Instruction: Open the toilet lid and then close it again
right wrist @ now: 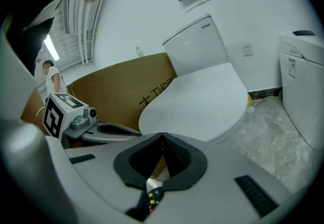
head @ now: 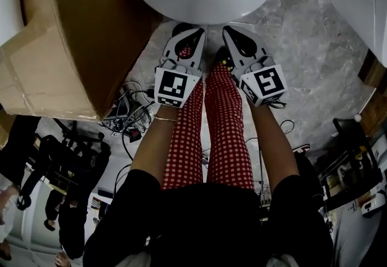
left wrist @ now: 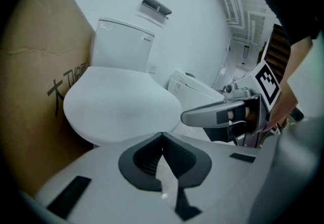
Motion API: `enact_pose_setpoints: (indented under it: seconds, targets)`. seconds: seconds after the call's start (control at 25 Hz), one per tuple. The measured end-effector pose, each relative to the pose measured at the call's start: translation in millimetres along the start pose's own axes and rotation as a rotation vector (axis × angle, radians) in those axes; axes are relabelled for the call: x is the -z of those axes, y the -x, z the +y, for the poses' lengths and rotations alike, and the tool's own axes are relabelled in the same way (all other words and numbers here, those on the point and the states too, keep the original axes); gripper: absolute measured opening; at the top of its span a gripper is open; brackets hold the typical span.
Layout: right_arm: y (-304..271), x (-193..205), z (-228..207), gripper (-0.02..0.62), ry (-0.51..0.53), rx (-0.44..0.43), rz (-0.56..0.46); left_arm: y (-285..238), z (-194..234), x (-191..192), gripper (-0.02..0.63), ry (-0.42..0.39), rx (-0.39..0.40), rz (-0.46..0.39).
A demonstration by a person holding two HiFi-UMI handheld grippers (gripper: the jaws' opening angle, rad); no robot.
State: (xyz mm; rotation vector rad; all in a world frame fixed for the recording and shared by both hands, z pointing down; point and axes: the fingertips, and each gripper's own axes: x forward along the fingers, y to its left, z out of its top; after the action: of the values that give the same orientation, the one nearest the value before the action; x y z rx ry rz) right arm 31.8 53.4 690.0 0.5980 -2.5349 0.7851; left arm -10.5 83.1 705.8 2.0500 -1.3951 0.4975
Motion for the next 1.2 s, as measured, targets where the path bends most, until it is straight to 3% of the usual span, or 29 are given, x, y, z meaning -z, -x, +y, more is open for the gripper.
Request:
enact_pose_setpoints:
  seconds: [0.76,1.2]
  targets:
    - [-16,27,-15,0.02,-0.045,0.056,0.059,-13,19,21,0.003,0.009,-0.019,0.045]
    - [-19,31,-18,0.019,-0.072,0.086,0.063,-17,17,24,0.003,0.08,-0.012,0.029]
